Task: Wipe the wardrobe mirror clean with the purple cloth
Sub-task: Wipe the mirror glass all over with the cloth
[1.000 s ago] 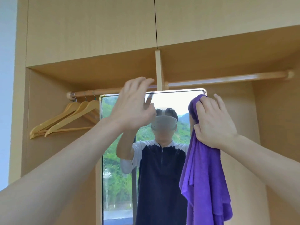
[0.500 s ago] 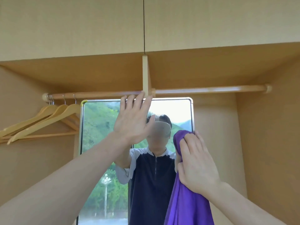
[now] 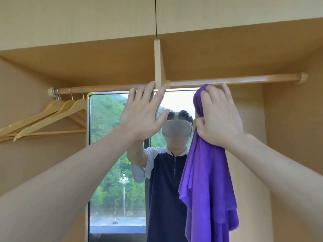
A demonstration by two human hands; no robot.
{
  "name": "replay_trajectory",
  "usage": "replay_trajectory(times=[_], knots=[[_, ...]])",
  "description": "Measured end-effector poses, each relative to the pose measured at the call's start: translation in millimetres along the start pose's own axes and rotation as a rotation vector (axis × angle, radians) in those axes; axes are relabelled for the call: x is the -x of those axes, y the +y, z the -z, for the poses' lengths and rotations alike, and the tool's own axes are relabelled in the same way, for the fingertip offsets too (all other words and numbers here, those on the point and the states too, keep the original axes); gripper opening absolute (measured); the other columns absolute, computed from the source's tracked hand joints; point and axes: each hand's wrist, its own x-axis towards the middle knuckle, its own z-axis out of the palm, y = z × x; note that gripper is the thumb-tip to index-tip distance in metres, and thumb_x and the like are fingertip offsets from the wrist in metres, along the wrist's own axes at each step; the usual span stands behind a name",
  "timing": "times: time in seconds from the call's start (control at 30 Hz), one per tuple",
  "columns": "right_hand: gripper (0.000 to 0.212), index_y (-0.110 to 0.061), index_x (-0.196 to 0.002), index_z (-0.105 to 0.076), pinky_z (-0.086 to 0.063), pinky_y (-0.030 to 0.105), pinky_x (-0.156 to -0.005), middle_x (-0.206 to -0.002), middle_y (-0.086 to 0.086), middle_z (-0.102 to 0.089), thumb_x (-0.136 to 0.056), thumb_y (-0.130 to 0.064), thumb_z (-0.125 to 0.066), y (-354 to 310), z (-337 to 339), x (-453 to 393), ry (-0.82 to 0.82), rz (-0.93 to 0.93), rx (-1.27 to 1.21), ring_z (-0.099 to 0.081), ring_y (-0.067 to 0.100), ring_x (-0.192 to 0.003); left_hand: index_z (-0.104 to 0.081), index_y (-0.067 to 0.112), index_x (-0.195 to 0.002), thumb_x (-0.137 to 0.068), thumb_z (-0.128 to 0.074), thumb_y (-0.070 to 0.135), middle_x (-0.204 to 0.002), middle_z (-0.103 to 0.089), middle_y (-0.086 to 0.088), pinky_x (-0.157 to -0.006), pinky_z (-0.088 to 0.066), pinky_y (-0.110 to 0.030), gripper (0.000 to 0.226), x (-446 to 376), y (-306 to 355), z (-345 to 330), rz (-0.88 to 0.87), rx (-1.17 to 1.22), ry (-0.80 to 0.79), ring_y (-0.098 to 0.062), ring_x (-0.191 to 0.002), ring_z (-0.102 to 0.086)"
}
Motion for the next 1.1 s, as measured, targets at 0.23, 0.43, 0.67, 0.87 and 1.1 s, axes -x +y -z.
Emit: replay_trajectory(times=[0.23,0.43,0.67,0.87,1.1], knots=[[0.030,-0.010,-0.102,-0.046,-0.022,0.054,-0.122,-0.106,0.010,-0.049,-0.074,-0.018,-0.038,-26.5,-27.5,75.1,0.042,-0.046,-0.180,-0.046,0.032,-0.107,-0.034,0.012,-0.151,-0.099,-0.032,0.050,-0.124,-0.051,-0.022,-0.105,-0.033,-0.051,0.065,-1.3,3.7,-3.4,0.026,-0.080,0.036,-0.040,-0.115,-0.047],[0.026,-0.016,-0.096,-0.038,-0.016,0.057,-0.123,-0.098,0.004,-0.039,-0.077,-0.013,-0.055,-46.2,-50.9,177.8,-0.062,-0.002,-0.196,-0.048,0.030,-0.095,-0.032,0.012,-0.151,-0.098,-0.031,0.050,-0.124,-0.050,-0.022,-0.106,-0.032,-0.053,0.064,2.0,6.2,-3.5,0.035,-0.089,0.034,-0.040,-0.116,-0.046],[0.030,-0.014,-0.094,-0.044,-0.013,0.056,-0.124,-0.098,0.006,-0.048,-0.072,-0.014,-0.064,-44.7,-40.2,160.8,-0.056,-0.070,-0.196,-0.050,0.028,-0.097,-0.032,0.012,-0.149,-0.098,-0.031,0.049,-0.125,-0.049,-0.022,-0.105,-0.031,-0.053,0.063,1.6,8.9,-3.1,0.039,-0.089,0.036,-0.041,-0.116,-0.045],[0.033,-0.008,-0.101,-0.048,-0.013,0.055,-0.124,-0.108,0.009,-0.051,-0.070,-0.017,-0.048,-27.3,-18.7,48.9,0.077,-0.155,-0.117,-0.050,0.031,-0.109,-0.037,0.010,-0.146,-0.097,-0.035,0.048,-0.122,-0.050,-0.021,-0.105,-0.031,-0.053,0.062,0.7,5.7,-7.8,0.032,-0.048,0.084,-0.040,-0.114,-0.046],[0.031,-0.005,-0.096,-0.048,-0.033,0.053,-0.112,-0.107,0.015,-0.051,-0.066,-0.011,-0.048,-48.1,-31.7,57.6,0.179,-0.281,-0.184,-0.046,0.036,-0.103,-0.039,0.012,-0.146,-0.096,-0.034,0.049,-0.120,-0.051,-0.020,-0.106,-0.033,-0.052,0.062,-0.4,3.8,-13.4,0.022,-0.017,0.128,-0.040,-0.114,-0.047]])
